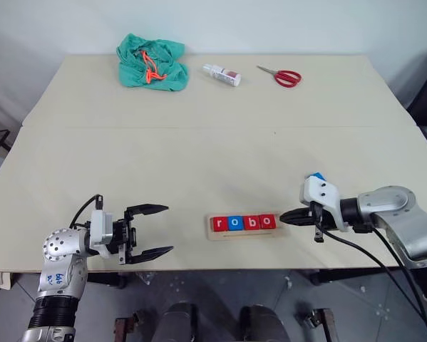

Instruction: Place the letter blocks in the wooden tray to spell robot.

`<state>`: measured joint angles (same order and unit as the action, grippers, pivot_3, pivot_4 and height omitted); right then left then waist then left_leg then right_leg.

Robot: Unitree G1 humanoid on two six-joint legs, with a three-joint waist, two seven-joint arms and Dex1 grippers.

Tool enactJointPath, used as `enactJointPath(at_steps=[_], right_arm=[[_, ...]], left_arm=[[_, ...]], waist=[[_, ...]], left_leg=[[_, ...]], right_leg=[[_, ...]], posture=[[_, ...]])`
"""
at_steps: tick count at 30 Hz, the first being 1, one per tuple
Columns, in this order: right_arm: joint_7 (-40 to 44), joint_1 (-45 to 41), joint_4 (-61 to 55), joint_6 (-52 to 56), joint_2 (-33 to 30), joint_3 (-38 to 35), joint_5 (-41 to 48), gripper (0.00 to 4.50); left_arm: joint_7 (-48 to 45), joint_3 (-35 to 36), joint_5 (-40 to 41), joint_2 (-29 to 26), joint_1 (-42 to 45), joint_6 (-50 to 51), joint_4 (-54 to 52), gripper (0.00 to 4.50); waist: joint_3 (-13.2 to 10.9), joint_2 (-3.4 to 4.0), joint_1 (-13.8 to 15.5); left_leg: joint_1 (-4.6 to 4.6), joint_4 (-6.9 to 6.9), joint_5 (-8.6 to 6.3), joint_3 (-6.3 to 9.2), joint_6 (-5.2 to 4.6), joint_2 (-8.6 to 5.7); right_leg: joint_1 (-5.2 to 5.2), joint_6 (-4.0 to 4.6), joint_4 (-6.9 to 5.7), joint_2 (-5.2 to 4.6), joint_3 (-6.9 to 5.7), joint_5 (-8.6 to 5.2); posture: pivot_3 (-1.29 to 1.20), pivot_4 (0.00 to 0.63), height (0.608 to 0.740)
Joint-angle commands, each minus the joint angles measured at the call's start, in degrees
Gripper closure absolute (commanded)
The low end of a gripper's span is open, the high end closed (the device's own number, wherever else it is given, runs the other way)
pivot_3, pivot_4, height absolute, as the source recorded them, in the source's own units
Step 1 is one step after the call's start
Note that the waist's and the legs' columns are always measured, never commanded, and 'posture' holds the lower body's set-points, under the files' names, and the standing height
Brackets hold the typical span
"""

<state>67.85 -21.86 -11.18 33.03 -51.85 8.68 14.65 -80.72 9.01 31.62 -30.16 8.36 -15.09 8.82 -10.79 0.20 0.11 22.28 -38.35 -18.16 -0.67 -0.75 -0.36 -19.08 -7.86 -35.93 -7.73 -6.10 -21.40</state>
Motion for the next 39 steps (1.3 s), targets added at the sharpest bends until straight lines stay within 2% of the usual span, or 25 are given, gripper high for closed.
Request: enactJointPath(at_steps=[1,20,28,33,39], right_arm=[[-0.1,-0.5,-1.2,-0.8,0.2,0.0,0.0,4.46],[-1.0,-3.2,-1.0,-0.7,3.4,2.3,-0.6,4.46],[-2.5,-0.9,-4.3,3.5,0.7,-6.1,4.0,4.46],[-4.7,3.4,-5.7,2.6,-0.2,-7.0,2.9,4.46],[-7.1,3.8,-6.4,3.2,1.3,-6.7,4.0,4.46]], left_arm=[[0.2,0.8,0.5,-0.6,-0.9,-0.7,-1.6,0.0],[1.3,0.8,0.4,-0.4,-1.9,-1.1,-2.3,0.0],[1.2,0.7,0.4,-0.3,-1.6,-1.3,-1.8,0.0],[0.7,-0.1,0.1,0.2,-0.2,-1.4,-0.3,0.0],[0.0,-0.5,0.0,0.4,1.6,-1.8,1.5,0.0]], waist=[[0.0,0.0,0.0],[0.0,0.0,-0.1],[0.0,0.0,0.0],[0.0,-0.01,0.1],[0.0,-0.01,0.0]], left_leg=[[0.0,0.0,0.0,0.0,0.0,0.0],[0.0,0.01,0.0,0.02,0.0,0.0],[0.0,0.01,0.0,0.02,0.0,0.0],[-0.01,0.02,0.0,0.04,0.0,0.01],[-0.02,0.02,0.0,-0.01,0.0,0.02]], right_leg=[[0.0,0.0,0.0,-0.01,0.0,0.0],[0.0,0.0,0.0,0.0,0.0,0.0],[0.0,0.0,0.0,0.0,0.0,0.0],[0.02,0.0,0.0,0.01,-0.01,0.0],[0.01,0.0,0.0,0.02,0.0,0.0]], posture=[[0.0,0.15,0.74],[0.0,0.15,0.74],[0.0,0.15,0.74],[0.0,0.15,0.74],[0.0,0.15,0.74]])
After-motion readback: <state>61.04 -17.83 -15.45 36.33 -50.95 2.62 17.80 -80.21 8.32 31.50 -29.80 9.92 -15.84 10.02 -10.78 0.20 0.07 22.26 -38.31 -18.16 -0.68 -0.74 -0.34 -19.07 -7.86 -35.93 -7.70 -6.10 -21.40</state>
